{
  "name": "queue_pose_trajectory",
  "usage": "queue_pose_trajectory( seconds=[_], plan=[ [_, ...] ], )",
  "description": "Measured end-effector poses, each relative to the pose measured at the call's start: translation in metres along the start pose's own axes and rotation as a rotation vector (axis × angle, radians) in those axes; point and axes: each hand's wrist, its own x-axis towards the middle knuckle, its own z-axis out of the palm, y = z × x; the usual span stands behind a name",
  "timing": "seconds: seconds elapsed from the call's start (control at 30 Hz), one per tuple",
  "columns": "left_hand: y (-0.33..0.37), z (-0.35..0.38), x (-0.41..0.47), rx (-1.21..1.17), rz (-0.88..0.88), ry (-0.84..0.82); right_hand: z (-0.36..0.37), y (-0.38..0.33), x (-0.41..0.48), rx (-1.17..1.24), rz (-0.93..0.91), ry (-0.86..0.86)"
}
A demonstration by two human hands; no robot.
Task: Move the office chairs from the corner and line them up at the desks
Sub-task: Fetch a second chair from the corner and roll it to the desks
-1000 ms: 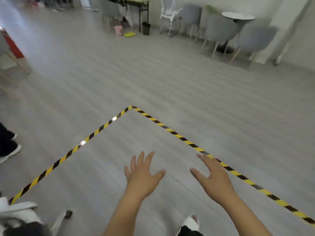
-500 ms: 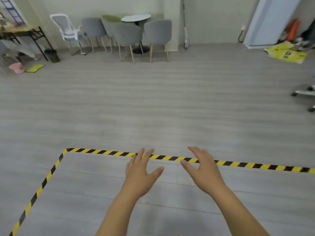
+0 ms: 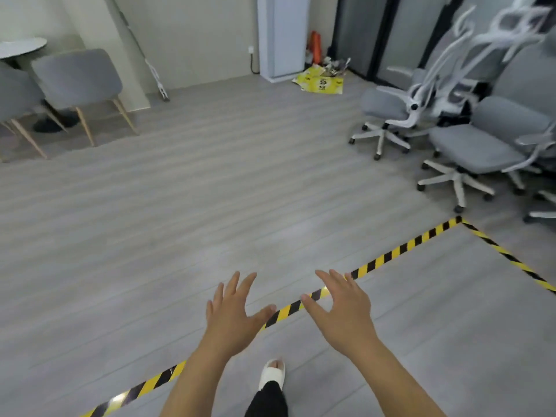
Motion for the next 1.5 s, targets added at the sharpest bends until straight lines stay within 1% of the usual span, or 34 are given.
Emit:
queue_pose_trajectory(
  seconds=[0.1, 0.23, 0.4, 0.53, 0.63, 0.77, 0.93, 0.97, 1.07, 1.13, 1.27, 1.4, 1.5],
  plan=[
    [0.028, -0.03, 0.082, 0.029, 0.081, -0.06, -0.031, -0.014, 0.058, -0.023, 0.071, 0.062],
    [0.087, -0.046, 0.175, -0.009, 0.216, -0.154, -0.079, -0.003, 0.107, 0.018, 0.21, 0.25],
    [0.154, -0.025, 0.253, 0.024, 0.359, -0.289, -0.107, 0.043, 0.142, 0.055, 0.444, 0.369],
    [0.194, 0.0, 0.323, 0.083, 0.423, -0.369, -0.126, 0.073, 0.207, 0.118, 0.526, 0.46],
    [0.224, 0.003, 0.386, 0.159, 0.456, -0.388, -0.14, 0.086, 0.278, 0.204, 0.522, 0.533],
    [0.277, -0.022, 0.479, 0.27, 0.482, -0.362, -0.17, 0.089, 0.383, 0.3, 0.495, 0.545],
    [0.339, -0.048, 0.587, 0.159, 0.497, -0.227, -0.21, 0.084, 0.509, 0.261, 0.399, 0.518],
    [0.346, -0.046, 0.607, 0.162, 0.489, -0.234, -0.213, 0.084, 0.53, 0.252, 0.381, 0.502],
    [0.365, -0.031, 0.669, 0.25, 0.458, -0.328, -0.221, 0.086, 0.592, 0.228, 0.367, 0.426],
    [0.387, -0.02, 0.718, 0.248, 0.451, -0.358, -0.233, 0.094, 0.635, 0.238, 0.387, 0.424],
    [0.45, -0.011, 0.822, 0.218, 0.522, -0.377, -0.277, 0.129, 0.724, 0.233, 0.448, 0.476],
    [0.53, -0.012, 0.918, 0.156, 0.596, -0.399, -0.344, 0.142, 0.806, 0.199, 0.471, 0.555],
    [0.592, 0.005, 0.977, 0.086, 0.66, -0.403, -0.388, 0.157, 0.855, 0.213, 0.489, 0.643]
  ],
)
